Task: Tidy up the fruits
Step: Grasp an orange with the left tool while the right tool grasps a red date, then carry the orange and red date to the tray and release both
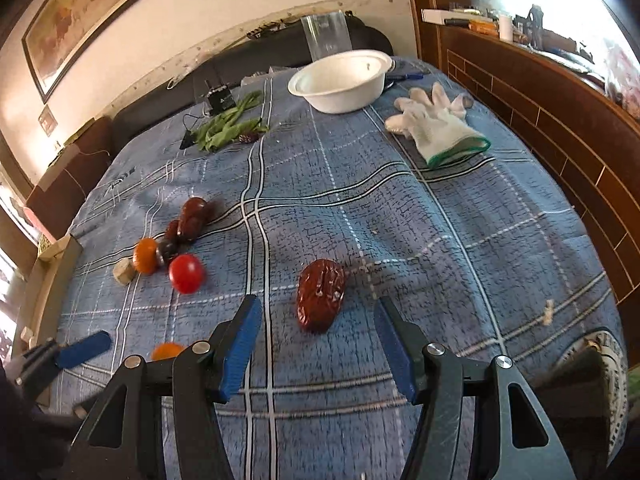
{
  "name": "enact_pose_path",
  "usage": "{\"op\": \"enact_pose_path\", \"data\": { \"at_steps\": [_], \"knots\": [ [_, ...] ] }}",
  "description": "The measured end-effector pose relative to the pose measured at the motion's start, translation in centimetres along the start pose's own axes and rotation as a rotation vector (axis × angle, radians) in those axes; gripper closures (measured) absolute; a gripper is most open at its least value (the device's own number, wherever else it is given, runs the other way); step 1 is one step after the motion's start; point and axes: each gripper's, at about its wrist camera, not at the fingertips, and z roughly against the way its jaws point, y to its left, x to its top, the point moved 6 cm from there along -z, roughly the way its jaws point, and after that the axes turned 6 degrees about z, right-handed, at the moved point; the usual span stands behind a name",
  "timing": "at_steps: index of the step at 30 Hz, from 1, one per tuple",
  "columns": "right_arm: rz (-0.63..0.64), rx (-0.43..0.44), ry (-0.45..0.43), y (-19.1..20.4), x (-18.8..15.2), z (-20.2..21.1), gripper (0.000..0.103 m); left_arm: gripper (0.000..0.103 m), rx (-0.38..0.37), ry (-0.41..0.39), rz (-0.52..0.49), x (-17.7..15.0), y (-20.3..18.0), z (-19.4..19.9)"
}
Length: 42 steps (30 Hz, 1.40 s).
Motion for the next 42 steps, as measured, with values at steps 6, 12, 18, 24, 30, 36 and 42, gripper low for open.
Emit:
{"op": "enact_pose_path", "data": {
  "at_steps": [6, 12, 18, 24, 30, 36, 42],
  "knots": [
    [-0.003, -0.016, 0.001, -0.5, 0.5, -1.0, 0.047, 0.057, 0.014, 0.027, -0.061, 0.4, -1.6, -2.1],
    [0.019, -0.045, 0.030, -0.3, 0.3, -2.1, 0.067, 0.075, 0.034, 0.031, -0.057, 0.0, -1.6, -2.6],
    [0.016, -0.035, 0.020, -0.2, 0.0, -1.4, 0.076, 0.075, 0.019, -0.001, -0.008, -0.3, -0.5, -0.7],
    [0.038, -0.024, -0.012, 1.7, -0.1, 1.1, 0.076, 0.075, 0.003, -0.079, 0.057, -0.6, 1.7, 3.7],
    [0.110, 0.018, -0.058, 6.0, 0.5, 4.3, 0.075, 0.075, 0.023, -0.176, 0.173, -0.9, 6.9, 9.3],
    [0.205, 0.122, -0.073, 13.0, 1.2, 5.6, 0.075, 0.075, 0.099, -0.266, 0.291, -1.7, 14.6, 15.1],
    [0.330, 0.261, -0.051, 22.4, 2.0, 5.5, 0.075, 0.075, 0.211, -0.301, 0.424, -2.2, 23.6, 18.9]
  ]
}}
